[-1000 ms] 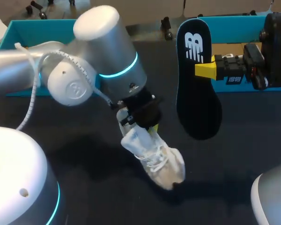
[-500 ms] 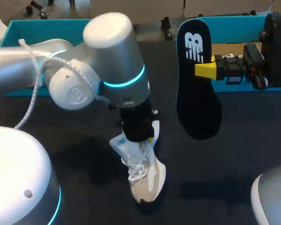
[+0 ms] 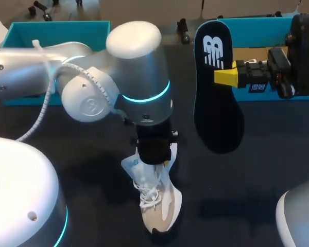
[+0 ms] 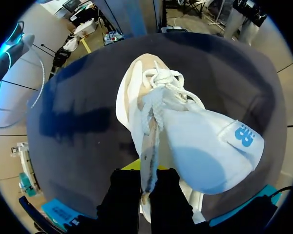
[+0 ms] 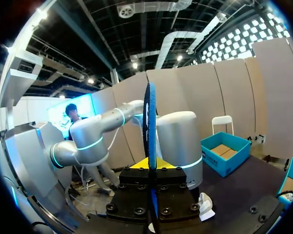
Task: Take the shoe out of the shoebox, open the shoe tongue, remove and reinsert the insole, then place the shoe into the shoebox
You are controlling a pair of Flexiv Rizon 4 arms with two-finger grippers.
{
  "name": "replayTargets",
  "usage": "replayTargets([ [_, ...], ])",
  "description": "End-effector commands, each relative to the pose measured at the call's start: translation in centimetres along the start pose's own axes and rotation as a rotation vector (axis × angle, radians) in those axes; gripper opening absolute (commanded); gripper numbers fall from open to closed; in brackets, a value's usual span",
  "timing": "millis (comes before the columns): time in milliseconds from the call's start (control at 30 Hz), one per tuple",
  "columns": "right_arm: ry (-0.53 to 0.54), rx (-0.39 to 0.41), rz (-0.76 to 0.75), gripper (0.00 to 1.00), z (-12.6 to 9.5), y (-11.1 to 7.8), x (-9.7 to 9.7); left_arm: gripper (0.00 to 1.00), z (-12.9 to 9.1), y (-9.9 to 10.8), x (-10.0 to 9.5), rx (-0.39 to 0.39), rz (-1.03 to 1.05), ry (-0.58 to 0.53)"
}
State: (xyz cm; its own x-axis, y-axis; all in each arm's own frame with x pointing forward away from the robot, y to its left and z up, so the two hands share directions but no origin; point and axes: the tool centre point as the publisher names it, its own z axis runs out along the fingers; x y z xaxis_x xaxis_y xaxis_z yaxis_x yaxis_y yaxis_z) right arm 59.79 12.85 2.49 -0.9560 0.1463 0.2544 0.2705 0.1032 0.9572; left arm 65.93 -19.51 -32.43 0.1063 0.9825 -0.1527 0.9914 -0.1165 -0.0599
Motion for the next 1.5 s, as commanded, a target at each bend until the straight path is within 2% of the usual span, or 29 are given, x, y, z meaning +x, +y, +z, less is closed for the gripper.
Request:
replayTargets([
  [33,0.005,0.005,0.001,0.00,0.3,0.3,-0.4,0.00,0.8,0.3,-0.9,0.013,-0.002,0.028],
  [133,0.005,0.005,0.001,0.00,0.3,0.3,-0.4,0.00,1.4,0.4,-0.8,0.047,0.006,0.051],
  [400,0.005,0.005,0.001,0.00,0.3,0.3,-0.4,0.00,2.9,0.5,-1.3,0.073,0.004,0.078],
  [800,0.005,0.005,0.001,0.00,0.3,0.3,-0.4,0.00,4.7,1.4,-2.4,0.064,-0.029,0.099],
  [833,0.005,0.005,0.001,0.00,0.3,0.3,-0.4,0.04,4.8,1.4,-2.5,0.063,-0.032,0.099],
  [867,0.005,0.005,0.001,0.00,0.3,0.3,-0.4,0.13,4.9,1.5,-2.6,0.063,-0.038,0.101],
  [1033,0.005,0.005,0.001,0.00,0.3,0.3,-0.4,0.26,5.3,1.7,-2.7,0.060,-0.046,0.100],
  [1133,0.005,0.005,0.001,0.00,0.3,0.3,-0.4,0.28,5.2,1.8,-2.7,0.061,-0.051,0.090],
  [1233,0.005,0.005,0.001,0.00,0.3,0.3,-0.4,0.44,4.7,2.0,-2.9,0.059,-0.063,0.060],
  [1300,0.005,0.005,0.001,0.00,0.3,0.3,-0.4,0.48,4.3,2.2,-3.0,0.057,-0.089,0.037],
  [1333,0.005,0.005,0.001,0.00,0.3,0.3,-0.4,0.72,3.8,2.5,-3.3,0.070,-0.128,0.022],
  [1367,0.005,0.005,0.001,0.00,0.3,0.3,-0.4,0.87,3.4,2.6,-3.3,0.062,-0.139,0.004],
  [1433,0.005,0.005,0.001,0.00,0.3,0.3,-0.4,1.00,2.4,2.9,-3.5,0.062,-0.165,-0.026],
  [1500,0.005,0.005,0.001,0.00,0.3,0.3,-0.4,1.00,1.4,3.1,-3.5,0.057,-0.183,-0.066],
])
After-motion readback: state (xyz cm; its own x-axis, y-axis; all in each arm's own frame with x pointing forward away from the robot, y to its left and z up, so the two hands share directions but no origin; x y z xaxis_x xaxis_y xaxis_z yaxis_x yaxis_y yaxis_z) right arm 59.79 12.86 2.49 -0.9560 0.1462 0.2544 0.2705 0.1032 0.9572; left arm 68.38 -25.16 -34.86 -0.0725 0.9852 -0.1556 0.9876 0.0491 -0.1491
